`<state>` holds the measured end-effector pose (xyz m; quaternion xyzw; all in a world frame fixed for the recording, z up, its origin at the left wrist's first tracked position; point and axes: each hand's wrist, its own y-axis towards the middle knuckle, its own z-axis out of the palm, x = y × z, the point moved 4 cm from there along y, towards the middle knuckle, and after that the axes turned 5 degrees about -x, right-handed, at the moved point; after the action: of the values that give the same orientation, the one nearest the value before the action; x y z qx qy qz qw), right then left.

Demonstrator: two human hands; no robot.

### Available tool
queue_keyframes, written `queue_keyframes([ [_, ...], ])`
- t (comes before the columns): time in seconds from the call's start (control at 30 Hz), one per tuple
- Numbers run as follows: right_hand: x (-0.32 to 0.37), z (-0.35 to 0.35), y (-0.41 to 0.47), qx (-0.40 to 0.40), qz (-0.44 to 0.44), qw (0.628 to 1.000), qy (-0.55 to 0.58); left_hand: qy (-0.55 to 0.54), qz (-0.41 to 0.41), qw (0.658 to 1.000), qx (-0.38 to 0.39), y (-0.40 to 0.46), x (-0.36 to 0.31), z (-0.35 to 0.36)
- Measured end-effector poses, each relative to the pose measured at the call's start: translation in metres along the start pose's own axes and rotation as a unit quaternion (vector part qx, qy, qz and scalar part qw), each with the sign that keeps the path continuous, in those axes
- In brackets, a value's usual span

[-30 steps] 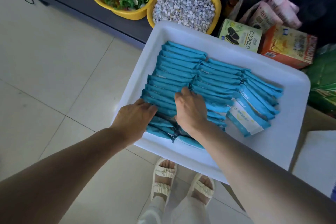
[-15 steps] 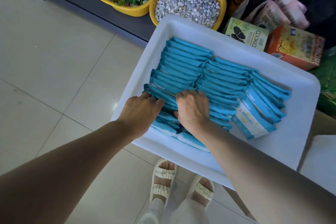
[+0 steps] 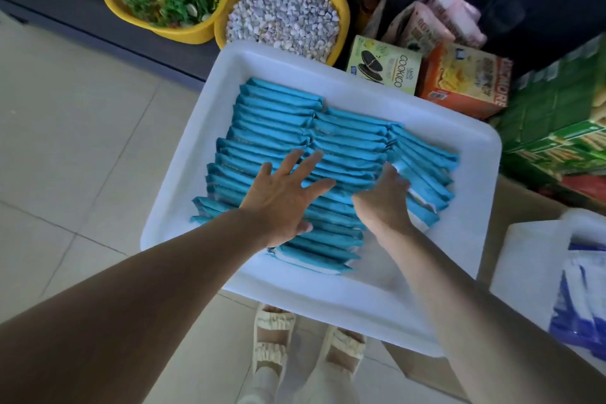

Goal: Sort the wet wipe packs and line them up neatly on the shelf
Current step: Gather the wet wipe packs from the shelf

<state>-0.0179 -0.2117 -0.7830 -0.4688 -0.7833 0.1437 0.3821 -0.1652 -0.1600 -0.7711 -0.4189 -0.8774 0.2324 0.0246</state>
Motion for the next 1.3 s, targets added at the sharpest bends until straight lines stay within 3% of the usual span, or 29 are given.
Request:
queue_keyframes([
  [0.13,0.001,0.006,-0.001,0.07,-0.037,0.997,-0.009,0.058,-0.033,0.995,0.073,0.006,0.002,0.005],
  [0.2,-0.008,-0.013,0.0,0.035,-0.057,0.998,0.005,0.088,-0.043,0.992,0.084,0.007,0.0,0.003],
  [0.3,-0.032,-0.052,0.001,-0.077,-0.088,0.988,-0.098,0.088,-0.053,0.992,0.071,0.011,-0.014,-0.006],
  [0.4,-0.048,-0.065,0.004,-0.104,-0.127,0.95,-0.266,0.09,-0.037,0.995,0.029,0.02,-0.034,-0.018],
  [0.5,-0.051,-0.05,0.015,-0.106,-0.194,0.886,-0.409,0.096,-0.018,0.995,0.001,0.033,-0.052,-0.025],
  [0.63,-0.049,-0.037,0.032,-0.104,-0.254,0.843,-0.463,0.113,-0.013,0.993,-0.01,0.046,-0.063,-0.031],
  [0.8,-0.041,-0.042,0.04,-0.18,-0.327,0.798,-0.474,0.129,-0.009,0.992,-0.002,0.052,-0.067,-0.035],
  [0.93,-0.031,-0.052,0.048,-0.207,-0.333,0.807,-0.442,0.138,0.005,0.99,-0.011,0.055,-0.072,-0.035],
  [1.1,-0.039,-0.044,0.049,-0.167,-0.323,0.82,-0.442,0.145,0.008,0.989,0.003,0.056,-0.074,-0.038],
  [1.3,-0.015,-0.093,0.02,-0.144,-0.318,0.834,-0.428,0.149,0.003,0.989,0.011,0.044,-0.082,-0.076],
])
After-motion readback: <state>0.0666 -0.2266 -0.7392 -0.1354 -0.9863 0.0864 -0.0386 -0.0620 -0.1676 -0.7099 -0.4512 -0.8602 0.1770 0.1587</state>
